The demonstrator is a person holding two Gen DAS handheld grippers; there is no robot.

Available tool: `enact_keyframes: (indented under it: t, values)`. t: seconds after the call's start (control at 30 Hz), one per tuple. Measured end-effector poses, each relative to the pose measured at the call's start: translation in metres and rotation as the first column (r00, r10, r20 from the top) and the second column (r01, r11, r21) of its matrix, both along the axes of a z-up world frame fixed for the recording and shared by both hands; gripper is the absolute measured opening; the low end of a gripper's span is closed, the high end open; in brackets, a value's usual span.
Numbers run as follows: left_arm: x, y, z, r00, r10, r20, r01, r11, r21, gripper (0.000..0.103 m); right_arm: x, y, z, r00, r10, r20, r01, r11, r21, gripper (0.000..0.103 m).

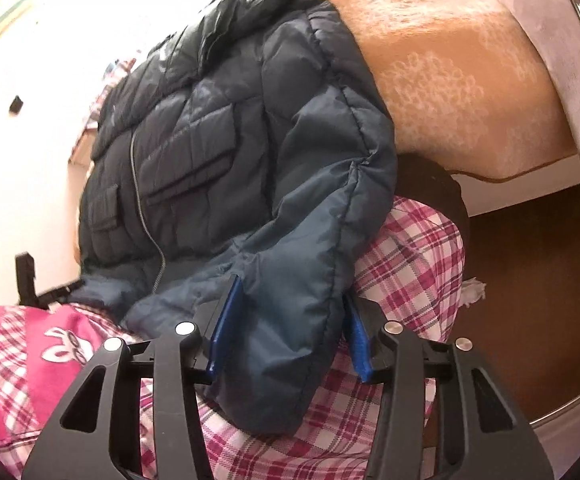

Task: Fold large clothes

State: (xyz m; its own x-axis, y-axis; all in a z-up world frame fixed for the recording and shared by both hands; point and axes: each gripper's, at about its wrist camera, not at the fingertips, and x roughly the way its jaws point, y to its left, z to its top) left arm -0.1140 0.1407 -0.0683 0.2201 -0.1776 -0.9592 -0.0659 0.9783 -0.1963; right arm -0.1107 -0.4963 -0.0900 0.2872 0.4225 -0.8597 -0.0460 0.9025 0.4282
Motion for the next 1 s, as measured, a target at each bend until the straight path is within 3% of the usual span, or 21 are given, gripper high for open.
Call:
enact_keyframes:
  t: [0.07,0.13,0.2,0.23,0.33,0.43,0.63,1.0]
  values:
    - [-0.001,-0.017,0.001,0.999,-0.035,0.025,0.034,0.999,0.032,0.057,0.001,0.006,0.002,1.000,0.015,0.005,-0.015,0.999,-0.037,0.044]
    - [-0.006,-0.024,0.005,0.994,-0.079,0.069,0.075,0.995,0.067,0.031,-0.002,0.012,0.004,0.999,0.044,0.026,-0.042,0.997,-0.062,0.033]
    - [-0.011,-0.026,0.011,0.990,-0.088,0.109,0.084,0.995,0.045,0.017,-0.003,0.010,0.005,0.999,0.041,0.033,-0.040,0.999,-0.019,0.018]
    - [-0.013,-0.026,0.014,0.988,-0.085,0.129,0.082,0.996,0.032,0.014,-0.004,0.008,0.006,0.999,0.026,0.041,-0.026,1.000,0.010,0.015]
    - [-0.017,-0.022,0.024,0.981,-0.072,0.181,0.071,0.997,0.009,0.012,-0.009,0.002,0.010,0.998,-0.008,0.067,0.004,0.999,0.054,0.013]
    - [-0.016,-0.009,0.047,0.967,-0.028,0.254,0.050,0.996,-0.080,0.012,-0.012,-0.003,0.025,0.992,-0.061,0.111,0.044,0.988,0.149,0.012]
    - [-0.017,-0.004,0.105,0.909,-0.013,0.416,0.091,0.981,-0.169,0.012,-0.009,-0.008,0.078,0.968,-0.098,0.231,0.032,0.961,0.275,0.012]
    - [-0.033,0.000,0.165,0.817,-0.022,0.576,0.141,0.976,-0.163,0.012,-0.020,-0.017,0.129,0.927,-0.179,0.328,0.042,0.922,0.385,0.012]
